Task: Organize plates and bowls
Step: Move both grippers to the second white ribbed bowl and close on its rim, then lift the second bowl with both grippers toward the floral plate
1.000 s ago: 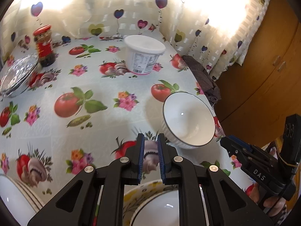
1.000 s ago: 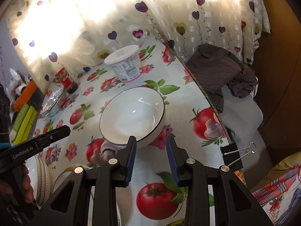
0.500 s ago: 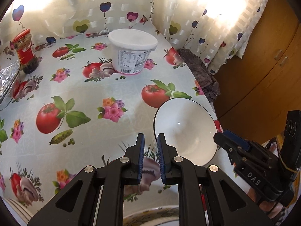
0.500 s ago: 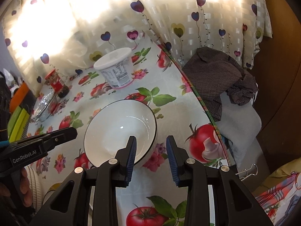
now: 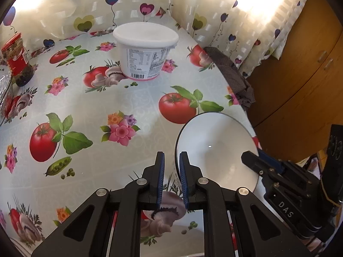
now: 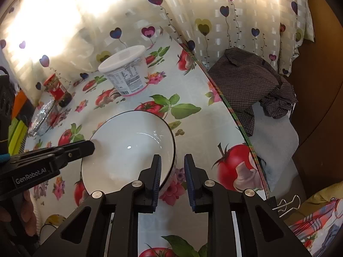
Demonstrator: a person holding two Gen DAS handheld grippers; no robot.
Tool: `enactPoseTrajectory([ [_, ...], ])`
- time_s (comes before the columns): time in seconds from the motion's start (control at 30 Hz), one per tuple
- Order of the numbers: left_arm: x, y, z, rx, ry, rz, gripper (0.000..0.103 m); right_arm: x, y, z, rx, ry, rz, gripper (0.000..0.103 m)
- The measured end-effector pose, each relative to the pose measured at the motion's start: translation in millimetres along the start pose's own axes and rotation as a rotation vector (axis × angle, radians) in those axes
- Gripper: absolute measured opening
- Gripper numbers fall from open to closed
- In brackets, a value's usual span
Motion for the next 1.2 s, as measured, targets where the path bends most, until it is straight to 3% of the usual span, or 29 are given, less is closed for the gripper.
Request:
enactPoseTrajectory([
  [0.67,4,-3,-4,0.010,-0.001,0.009,0.008,1,-2,4,-0.011,-0.001,0.005,0.015],
  [1.2,29,10,-10,0.003,-0.022,0.032,0.008,30,20,4,-0.038,-0.009,0.014,0.015],
])
Point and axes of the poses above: each gripper's, at about its wrist camera, not at the fingertips, and y roughly against the way its jaws point, z to its left, x to its underside, the point moved 4 cm from there along -y, roughly the way its jaws point, and after that the axes turned 3 degrees about x, right-handed, at the moved point
